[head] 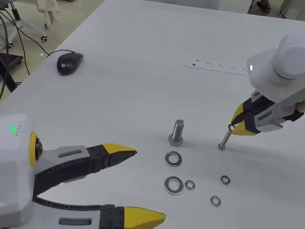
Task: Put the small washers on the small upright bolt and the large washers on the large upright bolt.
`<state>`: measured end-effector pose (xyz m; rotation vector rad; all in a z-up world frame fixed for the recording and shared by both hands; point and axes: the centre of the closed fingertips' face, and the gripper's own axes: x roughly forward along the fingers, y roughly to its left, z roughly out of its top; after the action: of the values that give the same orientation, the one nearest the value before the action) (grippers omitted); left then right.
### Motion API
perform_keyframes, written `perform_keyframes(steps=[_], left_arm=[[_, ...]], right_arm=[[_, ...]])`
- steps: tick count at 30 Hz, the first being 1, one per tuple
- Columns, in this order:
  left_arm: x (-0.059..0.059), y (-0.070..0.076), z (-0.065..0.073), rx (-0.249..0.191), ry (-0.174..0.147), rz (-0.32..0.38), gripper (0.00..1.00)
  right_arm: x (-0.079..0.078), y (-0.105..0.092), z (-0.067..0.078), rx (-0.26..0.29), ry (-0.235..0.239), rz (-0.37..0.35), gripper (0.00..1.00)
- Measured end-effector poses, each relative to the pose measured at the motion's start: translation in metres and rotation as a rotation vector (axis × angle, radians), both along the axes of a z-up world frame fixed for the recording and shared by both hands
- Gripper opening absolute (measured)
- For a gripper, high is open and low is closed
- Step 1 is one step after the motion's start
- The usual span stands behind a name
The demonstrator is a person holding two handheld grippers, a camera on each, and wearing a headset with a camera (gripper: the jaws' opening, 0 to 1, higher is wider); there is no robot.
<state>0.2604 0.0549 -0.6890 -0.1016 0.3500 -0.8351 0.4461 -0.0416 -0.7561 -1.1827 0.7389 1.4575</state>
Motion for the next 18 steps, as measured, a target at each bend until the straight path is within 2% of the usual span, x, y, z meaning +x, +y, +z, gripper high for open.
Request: perform_keyframes(steps=[11, 12, 18], left_arm=[[-0.003, 0.000, -0.002, 0.000, 0.006, 0.004, 0.60], [-0.002, 0.001, -0.002, -0.002, 0.006, 0.005, 0.60], [-0.002, 0.002, -0.002, -0.002, 0.007, 0.010, 0.60]], right_arm=[[0.005, -0.001, -0.009, -0.017, 0.012, 0.002, 0.12], [0.009, -0.001, -0.011, -0.020, 0.001, 0.004, 0.12], [0.005, -0.001, -0.017, -0.032, 0.019, 0.005, 0.12]])
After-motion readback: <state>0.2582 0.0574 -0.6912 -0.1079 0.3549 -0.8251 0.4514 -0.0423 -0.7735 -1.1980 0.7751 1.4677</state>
